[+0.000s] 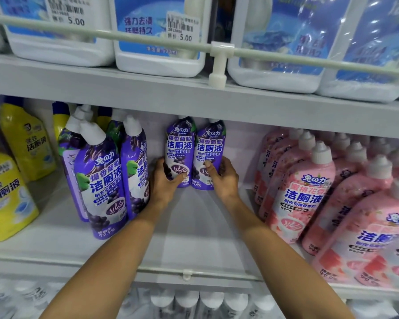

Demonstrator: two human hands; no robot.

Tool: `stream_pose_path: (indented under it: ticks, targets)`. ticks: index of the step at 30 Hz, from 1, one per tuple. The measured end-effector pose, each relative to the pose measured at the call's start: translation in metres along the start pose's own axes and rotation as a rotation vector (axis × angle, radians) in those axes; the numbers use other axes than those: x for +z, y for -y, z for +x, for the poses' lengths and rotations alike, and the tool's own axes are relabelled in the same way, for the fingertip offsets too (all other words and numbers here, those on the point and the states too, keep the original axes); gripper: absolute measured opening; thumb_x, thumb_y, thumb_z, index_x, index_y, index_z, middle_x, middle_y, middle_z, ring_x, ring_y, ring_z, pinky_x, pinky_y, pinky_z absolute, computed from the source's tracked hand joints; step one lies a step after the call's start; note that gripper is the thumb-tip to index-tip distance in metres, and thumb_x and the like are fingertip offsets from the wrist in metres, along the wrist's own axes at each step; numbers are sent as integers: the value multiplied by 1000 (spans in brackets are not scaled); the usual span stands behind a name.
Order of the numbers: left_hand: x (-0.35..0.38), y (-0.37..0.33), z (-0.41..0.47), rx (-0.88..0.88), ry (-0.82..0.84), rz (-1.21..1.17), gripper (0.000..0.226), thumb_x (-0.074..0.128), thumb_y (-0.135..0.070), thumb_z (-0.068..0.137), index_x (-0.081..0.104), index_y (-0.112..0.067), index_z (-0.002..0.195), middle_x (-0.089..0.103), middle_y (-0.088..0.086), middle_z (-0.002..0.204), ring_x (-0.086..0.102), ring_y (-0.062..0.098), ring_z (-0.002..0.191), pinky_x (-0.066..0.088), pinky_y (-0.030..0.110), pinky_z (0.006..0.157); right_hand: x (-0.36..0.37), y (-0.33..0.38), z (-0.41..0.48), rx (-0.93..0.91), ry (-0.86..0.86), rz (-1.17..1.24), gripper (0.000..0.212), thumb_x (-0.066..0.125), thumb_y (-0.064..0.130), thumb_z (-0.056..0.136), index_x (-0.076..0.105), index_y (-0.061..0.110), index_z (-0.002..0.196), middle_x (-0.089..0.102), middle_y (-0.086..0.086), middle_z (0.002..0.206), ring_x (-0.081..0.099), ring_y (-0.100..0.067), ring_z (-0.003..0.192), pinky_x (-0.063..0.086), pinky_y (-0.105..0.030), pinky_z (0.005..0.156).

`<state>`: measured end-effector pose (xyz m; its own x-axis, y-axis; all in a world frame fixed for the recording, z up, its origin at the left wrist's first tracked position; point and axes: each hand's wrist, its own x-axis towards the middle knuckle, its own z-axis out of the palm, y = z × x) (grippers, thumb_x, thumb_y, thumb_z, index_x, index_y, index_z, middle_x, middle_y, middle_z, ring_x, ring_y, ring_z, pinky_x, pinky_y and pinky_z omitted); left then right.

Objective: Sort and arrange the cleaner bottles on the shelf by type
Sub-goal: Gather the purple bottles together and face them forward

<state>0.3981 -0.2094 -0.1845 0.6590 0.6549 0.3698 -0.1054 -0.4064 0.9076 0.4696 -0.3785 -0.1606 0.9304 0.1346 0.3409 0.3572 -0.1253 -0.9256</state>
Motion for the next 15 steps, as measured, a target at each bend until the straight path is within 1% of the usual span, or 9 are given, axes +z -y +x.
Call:
stream_pose_path:
  ticks: [2, 3, 8, 10, 13, 15]
  targets:
    - [-1, -2, -2, 0, 7, 1, 67, 93, -13, 67, 57, -4, 123, 70, 11, 118, 70, 25, 105, 59, 46, 91, -1, 2, -1, 3, 4, -6, 47, 75, 32, 94, 61, 8, 131, 73, 1, 111, 68, 6, 85, 52, -6, 69]
    - [-2, -3, -3, 3, 17, 5, 69, 93, -16, 67, 55, -5, 124, 69, 11, 119, 69, 26, 106, 58, 48, 92, -2, 3, -2, 5, 9, -15, 47, 75, 32, 94, 61, 8, 131, 73, -1, 113, 67, 8, 84, 53, -6, 70]
    - [-3, 7, -5, 0, 69, -22, 76, 82, -44, 66, 48, -17, 129, 66, 5, 124, 67, 23, 114, 55, 49, 97, -4, 6, -6, 11, 33, -35, 45, 74, 31, 94, 62, 7, 130, 75, -2, 113, 67, 15, 81, 58, -13, 75]
    - [-4, 9, -7, -2, 85, -33, 74, 80, -46, 67, 47, -19, 128, 66, 4, 125, 66, 21, 115, 55, 50, 98, -4, 8, -9, 9, 32, -50, 46, 74, 32, 95, 62, 7, 130, 75, -4, 115, 68, 9, 84, 55, -9, 74]
    - [-5, 7, -11, 8, 100, -42, 69, 78, -41, 72, 46, -20, 129, 64, 5, 127, 65, 23, 117, 54, 51, 100, -5, 10, -13, -8, 24, -76, 46, 73, 33, 95, 62, 5, 130, 75, -6, 116, 70, -9, 91, 50, -4, 72]
    - [-6, 8, -13, 1, 115, -36, 68, 76, -38, 75, 44, -20, 133, 63, 6, 129, 64, 23, 118, 53, 51, 101, -5, 13, -16, -5, 26, -92, 46, 73, 33, 96, 61, 5, 130, 75, -6, 116, 70, -12, 93, 49, -3, 70]
